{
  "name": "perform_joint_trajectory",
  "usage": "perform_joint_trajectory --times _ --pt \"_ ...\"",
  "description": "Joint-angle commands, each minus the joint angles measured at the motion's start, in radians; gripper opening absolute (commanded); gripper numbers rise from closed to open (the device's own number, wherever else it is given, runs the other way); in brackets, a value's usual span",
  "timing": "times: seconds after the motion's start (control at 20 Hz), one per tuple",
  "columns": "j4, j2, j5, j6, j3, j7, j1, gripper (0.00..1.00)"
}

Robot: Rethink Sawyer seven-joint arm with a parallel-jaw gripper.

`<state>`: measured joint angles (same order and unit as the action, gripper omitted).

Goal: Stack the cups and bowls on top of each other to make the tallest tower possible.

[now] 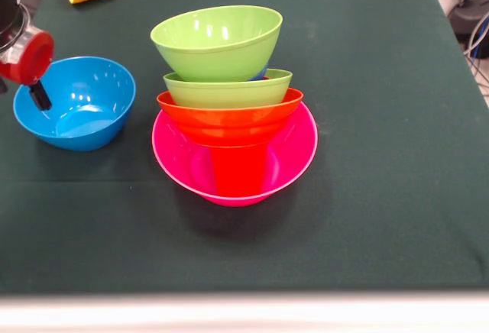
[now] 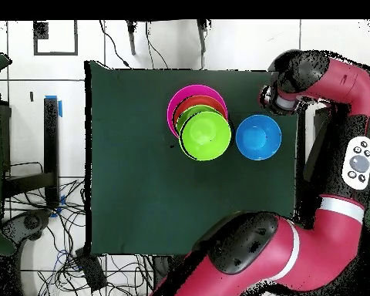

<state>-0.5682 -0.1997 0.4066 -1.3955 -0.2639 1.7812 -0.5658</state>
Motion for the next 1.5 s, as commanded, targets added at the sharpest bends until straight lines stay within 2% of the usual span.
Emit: perform_joint_trajectory --times 0.05,0.4,0.7,1.25,1.5 --pt "-0.058 0.062 -0.017 0.038 0.019 0.213 0.029 1.0" --pt "-0.066 0.064 -0.053 0.073 0.011 0.254 0.024 1.0" --pt "-0.129 0.056 -0.095 0.142 0.052 0.405 0.037 1.0" --pt "-0.17 0.071 -0.149 0.245 0.112 0.48 0.07 1.0" --pt "-0.182 0.078 -0.18 0.242 0.137 0.54 0.082 1.0"
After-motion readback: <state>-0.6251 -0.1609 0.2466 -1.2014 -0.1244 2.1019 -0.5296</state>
